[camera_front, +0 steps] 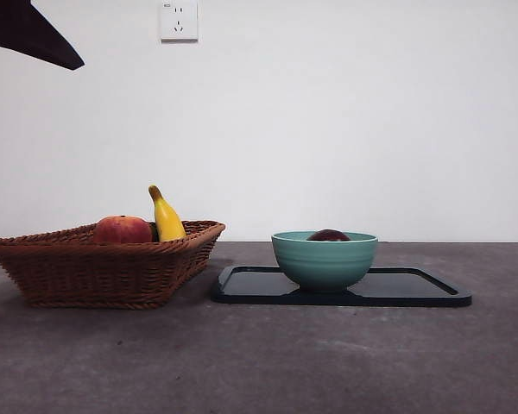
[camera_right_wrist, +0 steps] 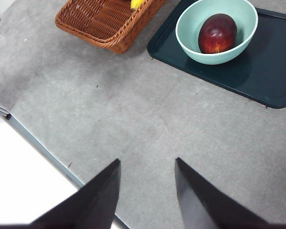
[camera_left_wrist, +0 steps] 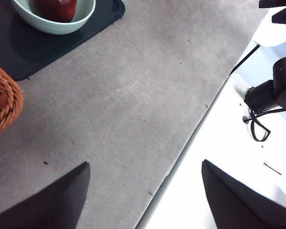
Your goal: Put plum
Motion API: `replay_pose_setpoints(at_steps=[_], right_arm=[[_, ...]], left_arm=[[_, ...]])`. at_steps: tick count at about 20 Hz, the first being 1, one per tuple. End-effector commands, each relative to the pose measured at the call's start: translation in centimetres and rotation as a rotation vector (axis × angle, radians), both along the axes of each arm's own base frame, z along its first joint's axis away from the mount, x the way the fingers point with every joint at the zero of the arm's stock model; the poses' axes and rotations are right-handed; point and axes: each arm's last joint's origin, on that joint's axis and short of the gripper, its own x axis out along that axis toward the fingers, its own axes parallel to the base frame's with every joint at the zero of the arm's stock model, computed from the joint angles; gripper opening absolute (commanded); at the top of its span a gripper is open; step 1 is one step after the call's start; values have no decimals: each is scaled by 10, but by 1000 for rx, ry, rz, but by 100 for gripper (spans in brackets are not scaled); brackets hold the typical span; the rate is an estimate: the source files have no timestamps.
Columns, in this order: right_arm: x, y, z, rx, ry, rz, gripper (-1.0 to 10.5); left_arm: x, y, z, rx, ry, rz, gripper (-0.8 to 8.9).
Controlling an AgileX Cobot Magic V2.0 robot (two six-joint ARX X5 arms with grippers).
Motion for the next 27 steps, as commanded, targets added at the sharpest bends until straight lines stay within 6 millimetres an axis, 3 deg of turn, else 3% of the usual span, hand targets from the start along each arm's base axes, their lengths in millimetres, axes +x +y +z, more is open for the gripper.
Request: replay_pose_setpoints(at_steps=[1,9,15,22,27], right_arm=[[1,1,2,2,-13,11,182],[1,1,2,2,-13,11,181],[1,1,2,2,-14,11,181],[1,1,2,0,-16,13,181],[1,1,2,0,-16,13,181]], left_arm=[[1,-1,2,-6,-17,-14,374],[5,-4,6,-42,-17,26,375],[28,-27,26,-155,-170,131,415],[93,-84,37,-85,-196,113,414],[143,-130,19,7,-213,138,411]])
